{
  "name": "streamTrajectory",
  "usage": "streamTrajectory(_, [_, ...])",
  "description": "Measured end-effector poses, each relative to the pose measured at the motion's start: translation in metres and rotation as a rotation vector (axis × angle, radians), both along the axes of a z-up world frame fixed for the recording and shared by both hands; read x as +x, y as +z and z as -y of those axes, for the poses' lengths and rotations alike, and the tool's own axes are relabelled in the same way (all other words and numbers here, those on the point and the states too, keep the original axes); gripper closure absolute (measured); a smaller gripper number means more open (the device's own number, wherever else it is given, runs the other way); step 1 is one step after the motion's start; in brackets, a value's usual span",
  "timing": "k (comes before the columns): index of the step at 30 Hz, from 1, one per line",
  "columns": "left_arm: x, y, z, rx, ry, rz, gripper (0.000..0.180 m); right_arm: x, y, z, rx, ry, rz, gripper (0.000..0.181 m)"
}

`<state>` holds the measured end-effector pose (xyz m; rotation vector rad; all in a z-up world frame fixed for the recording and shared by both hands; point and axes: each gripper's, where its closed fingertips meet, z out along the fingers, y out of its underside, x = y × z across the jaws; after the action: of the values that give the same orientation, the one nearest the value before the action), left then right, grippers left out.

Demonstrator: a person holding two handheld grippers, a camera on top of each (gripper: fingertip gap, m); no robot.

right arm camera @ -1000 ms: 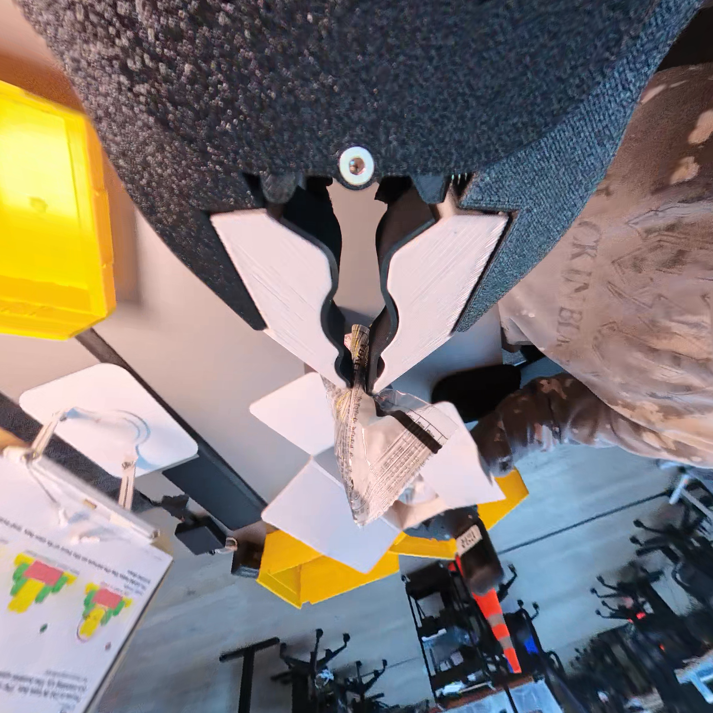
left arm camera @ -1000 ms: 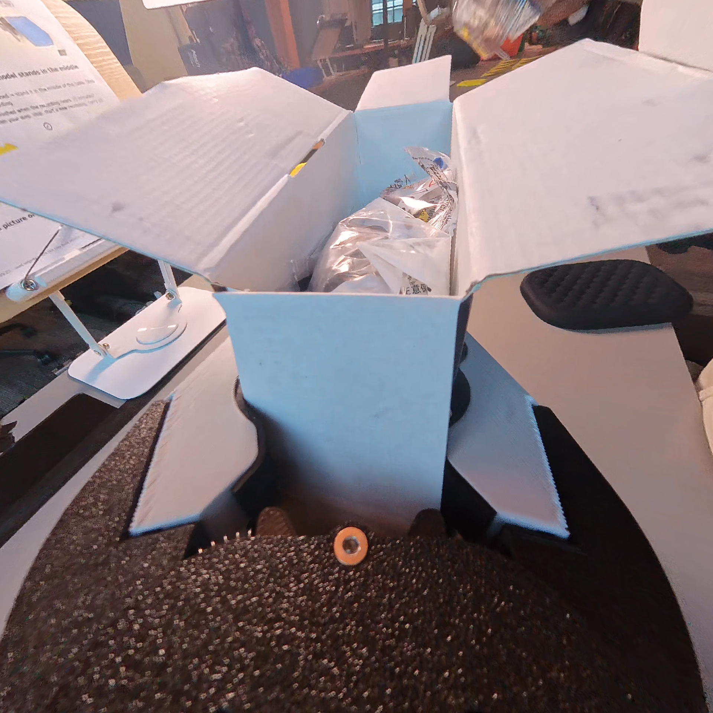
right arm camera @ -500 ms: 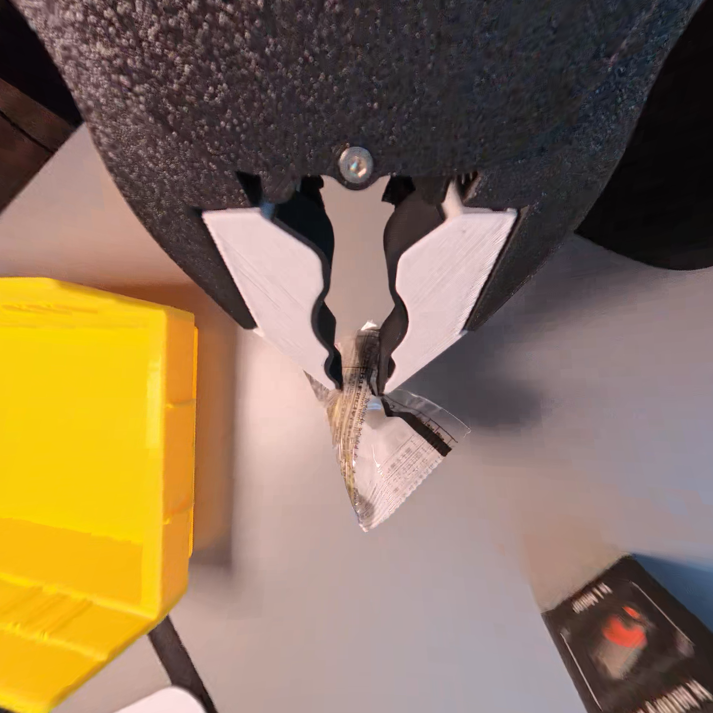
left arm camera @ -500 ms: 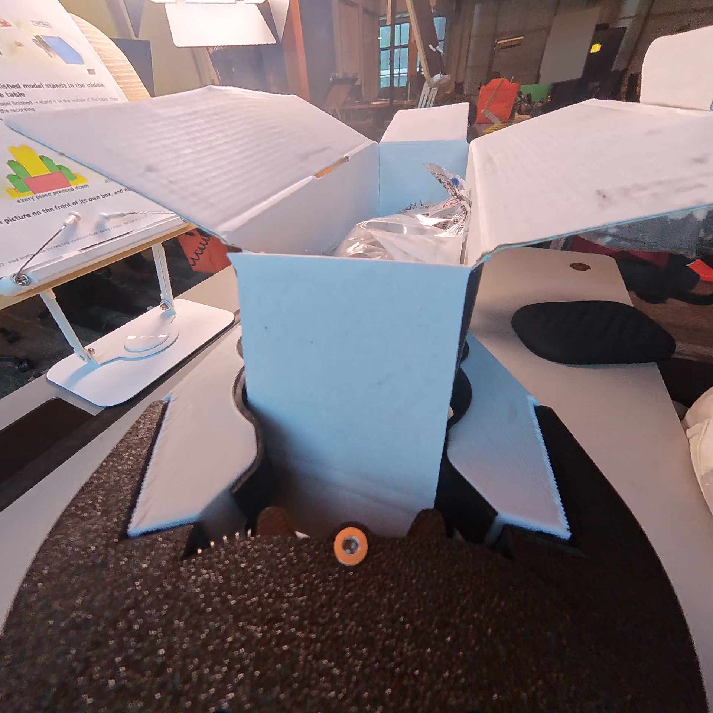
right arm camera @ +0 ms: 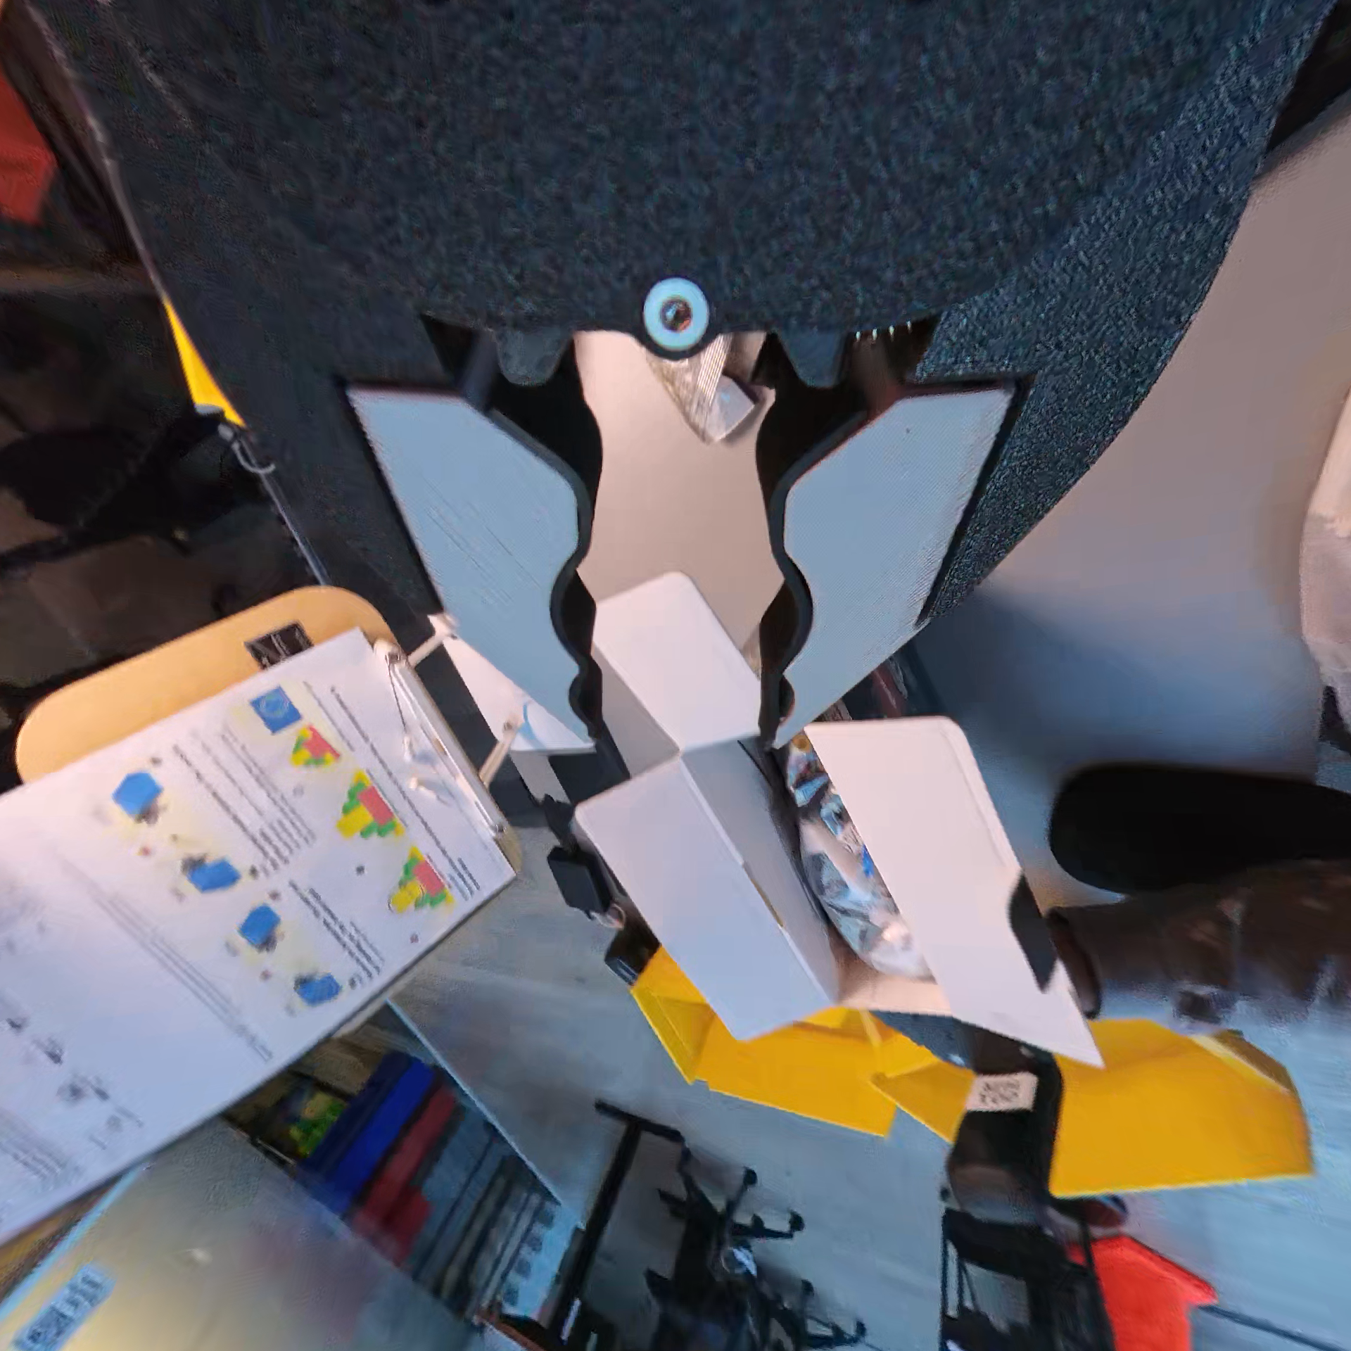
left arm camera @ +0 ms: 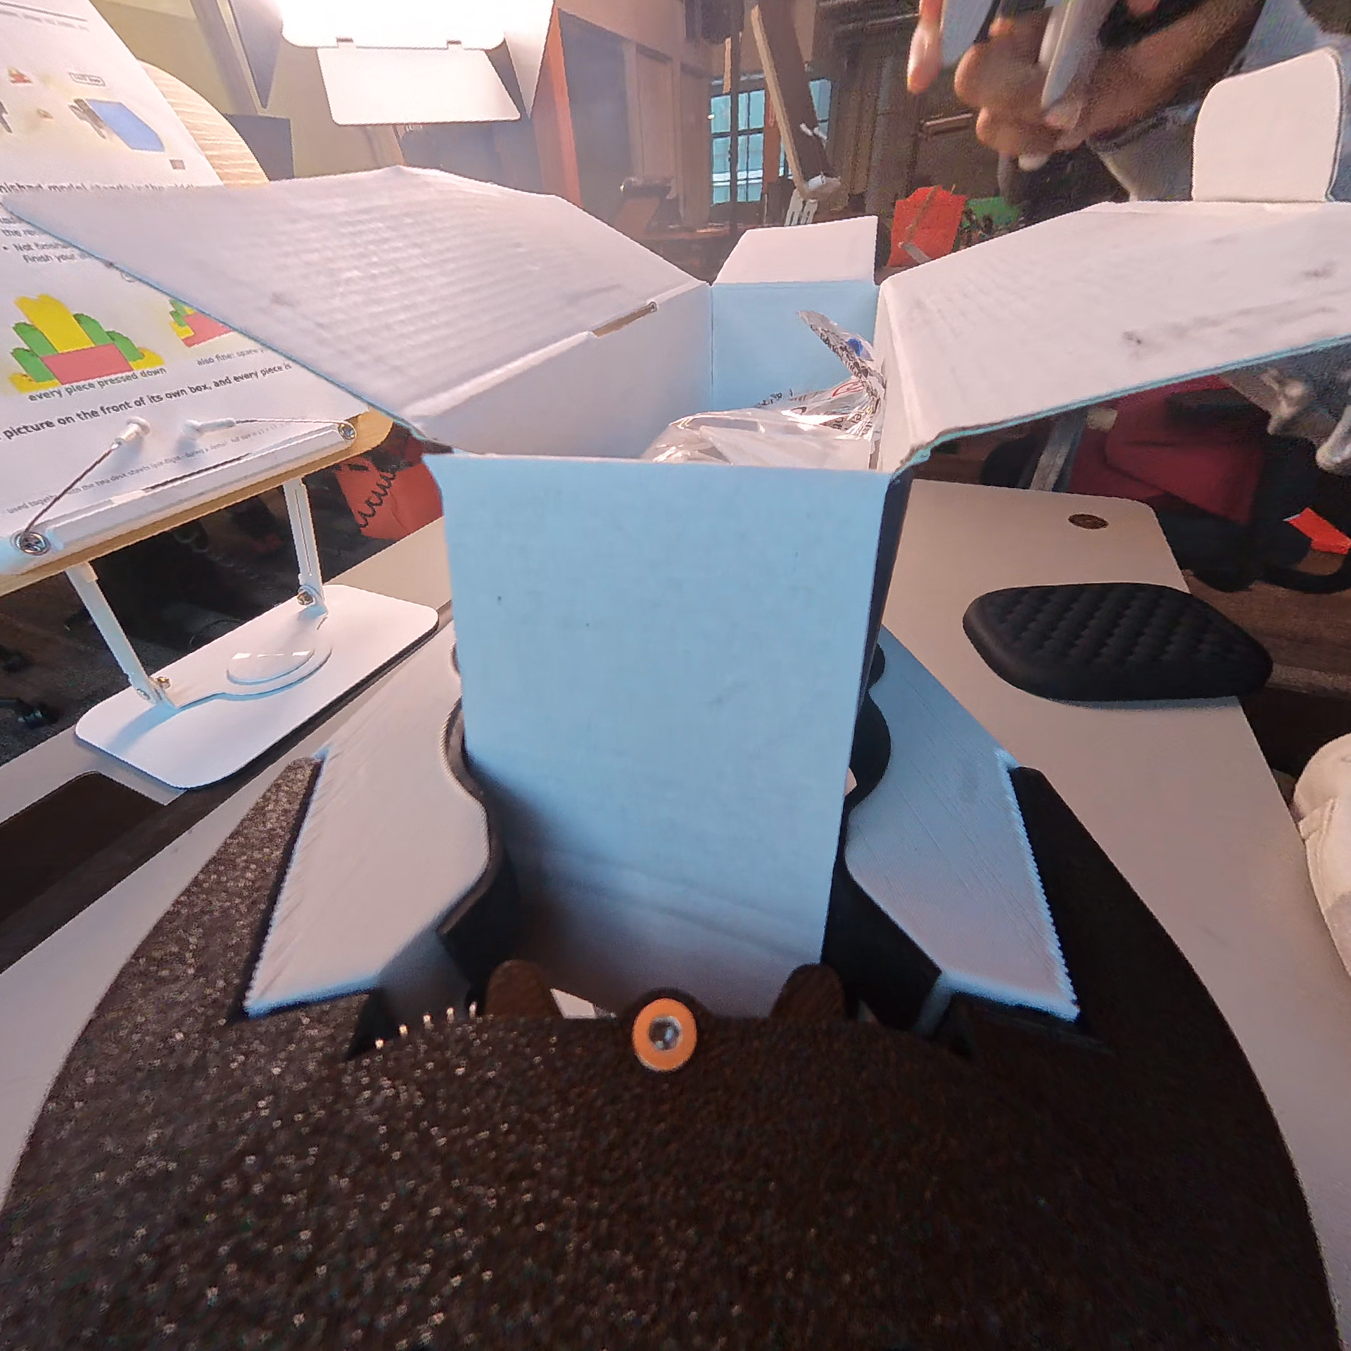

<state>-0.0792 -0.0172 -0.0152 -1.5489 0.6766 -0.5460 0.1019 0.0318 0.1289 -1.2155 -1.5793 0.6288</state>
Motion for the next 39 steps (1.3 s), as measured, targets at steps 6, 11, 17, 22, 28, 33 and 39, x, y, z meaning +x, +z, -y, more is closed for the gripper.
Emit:
streamTrajectory(6, [0.005,0.002,0.005,0.029,-0.023,0.008,0.079,-0.079,-0.013,0.038,0.018,0.196,0.304,0.137])
streamTrajectory(11, [0.009,0.003,0.012,0.064,-0.022,-0.017,0.08,-0.124,-0.063,0.05,-0.025,0.254,0.608,0.137])
streamTrajectory(17, [0.013,0.003,0.018,0.074,-0.038,-0.038,0.08,-0.14,-0.1,0.057,0.032,0.289,0.813,0.138])
streamTrajectory(22, [0.015,0.001,0.022,0.097,-0.037,-0.087,0.082,-0.136,-0.101,0.071,0.06,0.352,0.88,0.139])
streamTrajectory(28, [0.019,0.001,0.024,0.11,-0.051,-0.082,0.082,-0.144,-0.118,0.07,0.343,0.295,0.983,0.159])
streamTrajectory(33, [0.021,0.001,0.026,0.119,-0.05,-0.092,0.082,-0.151,-0.13,0.072,0.41,0.293,1.018,0.181])
streamTrajectory(39, [0.016,0.001,0.022,0.097,-0.025,-0.086,0.082,-0.15,-0.074,0.076,0.297,0.296,0.825,0.181])
